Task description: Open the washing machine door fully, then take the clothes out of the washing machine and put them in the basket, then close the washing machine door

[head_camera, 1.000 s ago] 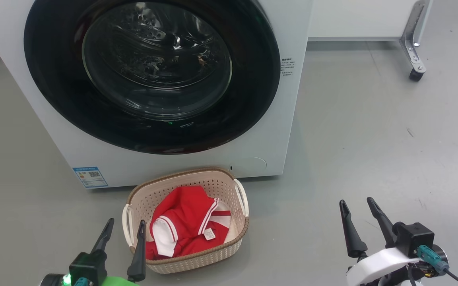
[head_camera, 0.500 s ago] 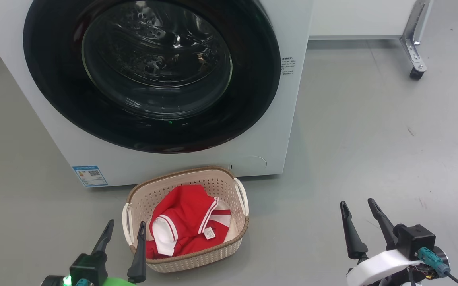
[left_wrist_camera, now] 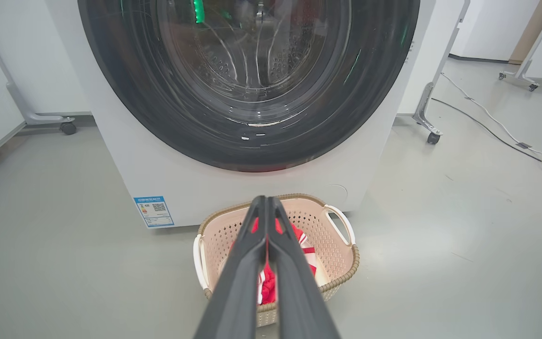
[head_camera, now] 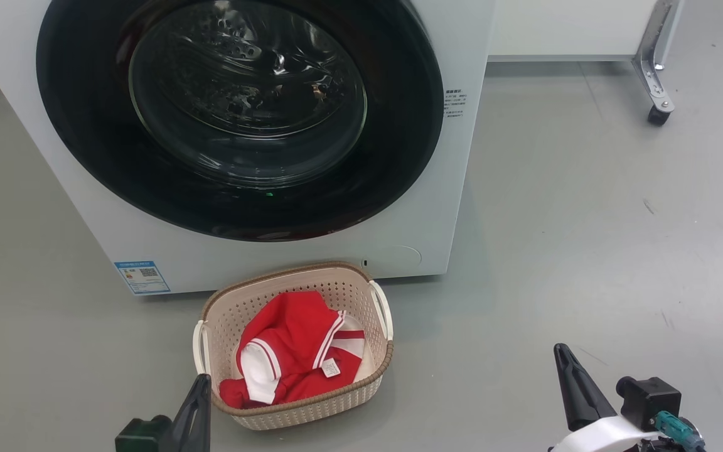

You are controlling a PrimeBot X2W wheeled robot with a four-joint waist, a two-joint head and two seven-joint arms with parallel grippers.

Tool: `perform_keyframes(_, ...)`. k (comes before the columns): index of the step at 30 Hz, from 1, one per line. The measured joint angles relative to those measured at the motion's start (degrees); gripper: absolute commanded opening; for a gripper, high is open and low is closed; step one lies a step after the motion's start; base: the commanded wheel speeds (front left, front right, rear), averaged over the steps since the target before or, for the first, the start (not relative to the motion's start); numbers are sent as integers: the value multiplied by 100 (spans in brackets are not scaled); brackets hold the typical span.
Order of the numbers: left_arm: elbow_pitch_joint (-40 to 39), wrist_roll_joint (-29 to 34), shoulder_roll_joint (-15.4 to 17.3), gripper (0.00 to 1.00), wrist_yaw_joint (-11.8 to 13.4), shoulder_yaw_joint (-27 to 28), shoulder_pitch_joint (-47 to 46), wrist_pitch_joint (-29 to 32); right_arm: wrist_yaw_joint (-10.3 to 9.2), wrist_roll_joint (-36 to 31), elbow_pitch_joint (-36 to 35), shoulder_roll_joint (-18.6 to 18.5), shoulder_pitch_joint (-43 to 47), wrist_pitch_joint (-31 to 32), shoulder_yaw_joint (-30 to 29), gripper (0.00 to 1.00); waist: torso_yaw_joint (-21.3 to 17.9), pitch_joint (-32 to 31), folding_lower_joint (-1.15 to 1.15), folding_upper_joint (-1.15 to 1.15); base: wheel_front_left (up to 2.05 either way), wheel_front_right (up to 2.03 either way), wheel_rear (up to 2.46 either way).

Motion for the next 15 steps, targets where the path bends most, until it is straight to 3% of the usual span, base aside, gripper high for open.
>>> perform_keyframes(15, -46, -1281, -2, 0, -141, 171, -5, 244, 5, 1244, -96, -1, -9, 234, -168, 0, 5, 2, 0, 0, 0, 0, 0)
